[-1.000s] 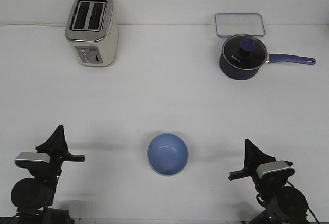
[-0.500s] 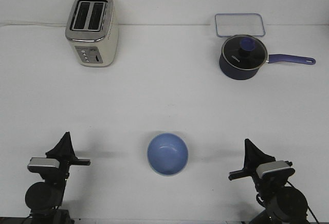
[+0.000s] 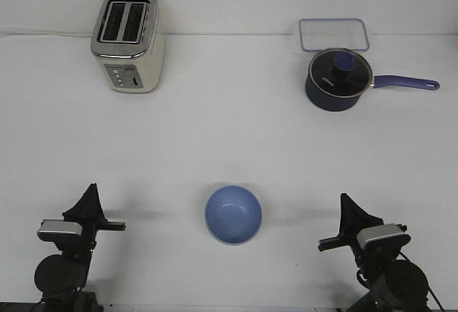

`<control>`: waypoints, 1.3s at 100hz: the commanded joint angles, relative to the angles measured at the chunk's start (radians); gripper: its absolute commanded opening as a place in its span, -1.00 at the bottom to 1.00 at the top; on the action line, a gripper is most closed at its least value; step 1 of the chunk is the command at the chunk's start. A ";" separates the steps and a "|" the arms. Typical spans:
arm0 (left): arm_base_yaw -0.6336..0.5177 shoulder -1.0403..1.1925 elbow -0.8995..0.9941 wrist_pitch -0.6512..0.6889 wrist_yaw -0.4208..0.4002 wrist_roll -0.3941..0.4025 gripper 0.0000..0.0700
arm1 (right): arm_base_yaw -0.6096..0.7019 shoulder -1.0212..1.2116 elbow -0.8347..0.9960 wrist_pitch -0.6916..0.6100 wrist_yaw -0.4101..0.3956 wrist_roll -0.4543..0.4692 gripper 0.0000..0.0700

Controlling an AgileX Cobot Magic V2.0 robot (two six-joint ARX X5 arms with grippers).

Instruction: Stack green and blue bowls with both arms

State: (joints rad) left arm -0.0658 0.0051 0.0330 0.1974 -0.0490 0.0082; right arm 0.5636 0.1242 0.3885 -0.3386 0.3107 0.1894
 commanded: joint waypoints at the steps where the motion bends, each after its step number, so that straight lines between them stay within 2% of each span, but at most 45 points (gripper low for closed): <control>1: -0.001 0.000 -0.019 0.012 0.001 -0.001 -0.96 | 0.006 0.000 0.002 0.009 0.001 0.003 -1.00; 37: -0.001 0.000 -0.019 0.013 0.001 -0.001 -0.96 | 0.003 0.000 0.002 0.009 0.004 -0.013 -1.00; 47: -0.001 0.000 -0.019 0.013 0.001 -0.001 -0.96 | -0.036 -0.001 -0.004 0.008 0.007 -0.093 -1.00; 54: -0.001 0.000 -0.019 0.013 0.001 -0.001 -0.96 | -0.094 -0.001 -0.033 0.058 0.000 -0.161 -1.00; 69: -0.001 0.000 -0.019 0.013 0.001 -0.001 -0.96 | -0.248 -0.026 -0.141 0.183 -0.119 -0.307 -1.00; 79: -0.001 0.000 -0.019 0.013 0.001 -0.001 -0.96 | -0.350 -0.084 -0.219 0.186 -0.237 -0.383 -1.00; 86: -0.001 0.000 -0.019 0.013 0.001 -0.001 -0.96 | -0.401 -0.129 -0.269 0.187 -0.286 -0.426 -1.00; 108: -0.001 -0.001 -0.019 0.009 0.001 -0.001 -0.96 | -0.473 -0.123 -0.378 0.228 -0.294 -0.458 -1.00; 130: -0.001 -0.001 -0.019 0.013 0.001 -0.001 -0.96 | -0.485 -0.123 -0.376 0.254 -0.296 -0.466 -1.00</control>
State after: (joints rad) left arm -0.0658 0.0055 0.0330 0.1959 -0.0490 0.0082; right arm 0.0780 0.0013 0.0147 -0.0959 0.0170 -0.2665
